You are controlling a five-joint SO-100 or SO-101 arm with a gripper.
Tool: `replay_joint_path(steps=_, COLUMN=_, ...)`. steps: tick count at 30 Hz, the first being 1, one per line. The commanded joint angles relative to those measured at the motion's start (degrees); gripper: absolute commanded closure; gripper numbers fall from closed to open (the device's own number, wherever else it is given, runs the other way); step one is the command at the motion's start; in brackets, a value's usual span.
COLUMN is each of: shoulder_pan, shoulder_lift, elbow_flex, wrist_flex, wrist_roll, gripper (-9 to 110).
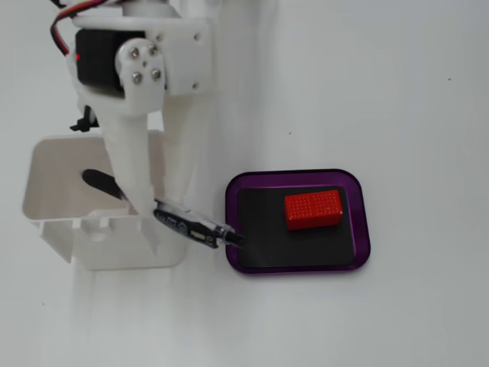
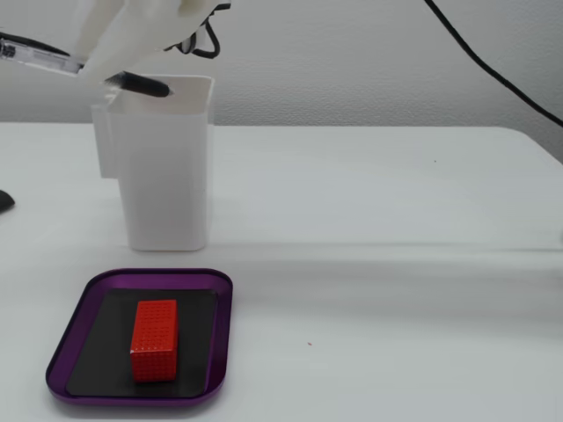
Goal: Pick up the pen and put it in the pen holder.
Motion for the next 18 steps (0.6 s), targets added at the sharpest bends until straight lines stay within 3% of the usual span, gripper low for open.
replay_joint_path(steps=1, shoulder_pan=0.35, shoulder_lift=1.49, elbow_flex=-2.64, wrist_flex=-0.7, wrist_roll=0.35, gripper=102)
replay_joint_path(steps=18, shoulder_pan=0.35, shoulder_lift=5.27, elbow_flex=-6.59, wrist_flex=11.25, wrist_roll=-3.34, gripper=91)
